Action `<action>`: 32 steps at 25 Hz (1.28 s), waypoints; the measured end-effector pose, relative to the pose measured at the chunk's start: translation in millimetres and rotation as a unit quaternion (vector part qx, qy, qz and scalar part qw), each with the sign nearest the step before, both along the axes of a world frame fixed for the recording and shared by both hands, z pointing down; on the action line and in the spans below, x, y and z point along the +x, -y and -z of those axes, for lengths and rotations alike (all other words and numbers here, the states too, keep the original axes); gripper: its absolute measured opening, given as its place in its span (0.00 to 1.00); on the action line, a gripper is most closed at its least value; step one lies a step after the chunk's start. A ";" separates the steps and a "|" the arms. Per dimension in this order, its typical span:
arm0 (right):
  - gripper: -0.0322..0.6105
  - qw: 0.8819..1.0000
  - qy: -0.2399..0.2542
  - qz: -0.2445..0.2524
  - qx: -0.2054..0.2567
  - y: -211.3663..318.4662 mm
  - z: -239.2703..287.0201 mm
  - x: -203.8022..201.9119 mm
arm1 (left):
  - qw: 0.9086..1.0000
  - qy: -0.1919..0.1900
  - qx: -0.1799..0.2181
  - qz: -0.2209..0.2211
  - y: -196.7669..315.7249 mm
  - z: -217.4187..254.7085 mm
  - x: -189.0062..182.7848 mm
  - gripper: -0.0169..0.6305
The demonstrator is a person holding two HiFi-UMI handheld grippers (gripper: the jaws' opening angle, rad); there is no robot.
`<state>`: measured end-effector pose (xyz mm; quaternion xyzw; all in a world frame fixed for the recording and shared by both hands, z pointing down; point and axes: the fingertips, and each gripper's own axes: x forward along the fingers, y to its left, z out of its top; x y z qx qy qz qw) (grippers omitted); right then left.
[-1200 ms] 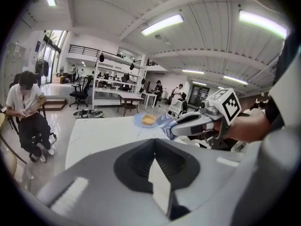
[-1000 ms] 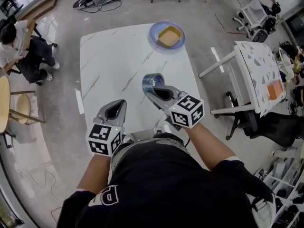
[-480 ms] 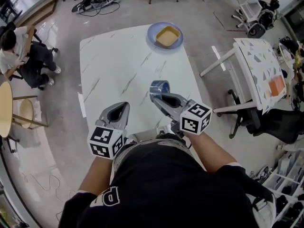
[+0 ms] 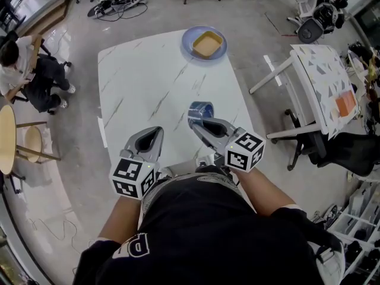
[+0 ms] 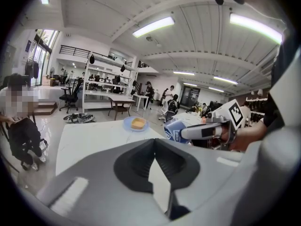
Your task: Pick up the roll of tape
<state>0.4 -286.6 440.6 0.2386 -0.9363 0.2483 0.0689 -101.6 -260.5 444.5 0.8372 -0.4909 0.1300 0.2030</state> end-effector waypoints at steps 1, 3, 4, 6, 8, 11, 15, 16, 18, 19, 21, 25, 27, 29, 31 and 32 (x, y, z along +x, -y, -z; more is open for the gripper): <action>0.12 1.000 -0.001 0.000 0.000 -0.4 -0.5 0.0 | 1.000 0.000 0.001 -0.001 -0.1 0.6 0.8 0.12; 0.12 1.000 -0.001 0.000 -0.001 -0.4 -0.9 0.1 | 1.000 0.001 0.000 -0.002 0.2 0.7 1.6 0.12; 0.12 1.000 0.000 -0.001 -0.002 -0.1 -1.0 0.2 | 1.000 0.001 0.000 -0.003 0.6 0.1 1.7 0.12; 0.12 1.000 0.002 -0.002 -0.004 0.5 -1.5 0.3 | 1.000 0.001 -0.002 -0.004 1.1 -1.4 1.5 0.12; 0.12 1.000 0.004 -0.002 -0.007 0.6 -1.2 0.3 | 1.000 0.001 -0.003 -0.004 1.1 -1.6 1.2 0.12; 0.12 1.000 0.004 -0.001 -0.006 0.7 -0.1 -0.2 | 1.000 0.001 0.000 -0.003 1.3 -0.1 0.9 0.12; 0.12 1.000 0.003 0.001 -0.005 1.1 -0.8 -0.7 | 1.000 0.001 0.000 -0.003 2.3 -0.2 1.5 0.12; 0.12 1.000 0.002 0.002 -0.005 0.9 -0.8 -1.0 | 1.000 0.001 0.000 -0.002 2.2 0.0 1.2 0.12; 0.12 1.000 0.002 0.003 -0.004 0.4 -0.3 -1.8 | 1.000 0.001 0.000 -0.002 1.9 0.7 0.8 0.12; 0.12 1.000 0.002 0.003 -0.003 0.2 -0.2 -2.0 | 1.000 0.001 0.000 -0.002 1.7 0.9 0.7 0.12; 0.12 1.000 0.000 0.005 -0.003 0.1 -0.8 -2.4 | 1.000 0.002 0.001 -0.002 1.7 0.4 0.8 0.12; 0.12 1.000 -0.004 0.009 -0.001 1.4 -2.0 -3.7 | 1.000 0.004 0.001 -0.002 3.9 0.1 1.4 0.12; 0.12 1.000 -0.005 0.011 -0.001 1.8 -1.6 -4.6 | 1.000 0.004 0.001 -0.002 5.1 0.9 1.5 0.12; 0.12 1.000 -0.005 0.013 0.001 2.2 -1.0 -5.2 | 1.000 0.004 0.001 -0.001 6.1 1.5 1.5 0.12; 0.12 1.000 -0.007 0.015 0.002 2.3 -1.3 -5.1 | 1.000 0.004 0.001 -0.001 6.8 2.0 2.0 0.12; 0.12 1.000 -0.008 0.015 0.003 2.4 -1.5 -5.3 | 1.000 0.004 0.002 -0.001 7.0 2.2 2.0 0.12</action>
